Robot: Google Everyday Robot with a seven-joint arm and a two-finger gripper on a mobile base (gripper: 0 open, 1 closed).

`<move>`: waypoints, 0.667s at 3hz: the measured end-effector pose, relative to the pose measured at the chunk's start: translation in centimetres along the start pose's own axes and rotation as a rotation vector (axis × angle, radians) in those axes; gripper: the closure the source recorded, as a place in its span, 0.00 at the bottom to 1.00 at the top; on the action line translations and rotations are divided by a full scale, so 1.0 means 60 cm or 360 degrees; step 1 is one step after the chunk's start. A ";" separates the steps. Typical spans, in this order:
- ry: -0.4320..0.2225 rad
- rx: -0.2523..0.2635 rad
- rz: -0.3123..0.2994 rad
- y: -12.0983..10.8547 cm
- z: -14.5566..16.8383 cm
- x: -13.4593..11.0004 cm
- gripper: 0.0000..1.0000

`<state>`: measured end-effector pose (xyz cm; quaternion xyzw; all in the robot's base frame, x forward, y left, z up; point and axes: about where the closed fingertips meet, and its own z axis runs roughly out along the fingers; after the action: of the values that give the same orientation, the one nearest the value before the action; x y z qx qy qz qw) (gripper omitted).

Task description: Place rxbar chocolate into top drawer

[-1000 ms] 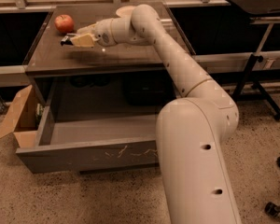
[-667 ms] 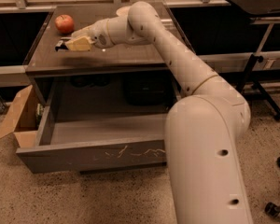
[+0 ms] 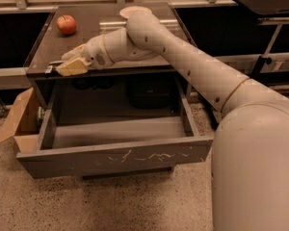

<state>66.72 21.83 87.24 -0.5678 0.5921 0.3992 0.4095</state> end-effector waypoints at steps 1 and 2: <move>-0.0007 -0.0013 0.0000 0.005 0.004 0.003 1.00; -0.0034 -0.0074 0.0004 0.031 0.021 0.021 1.00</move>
Offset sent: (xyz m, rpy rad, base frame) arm -0.0328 0.0093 -0.0306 0.0425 0.0328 0.0724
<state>64.91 22.67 85.65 -0.5721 0.5791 0.4193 0.4018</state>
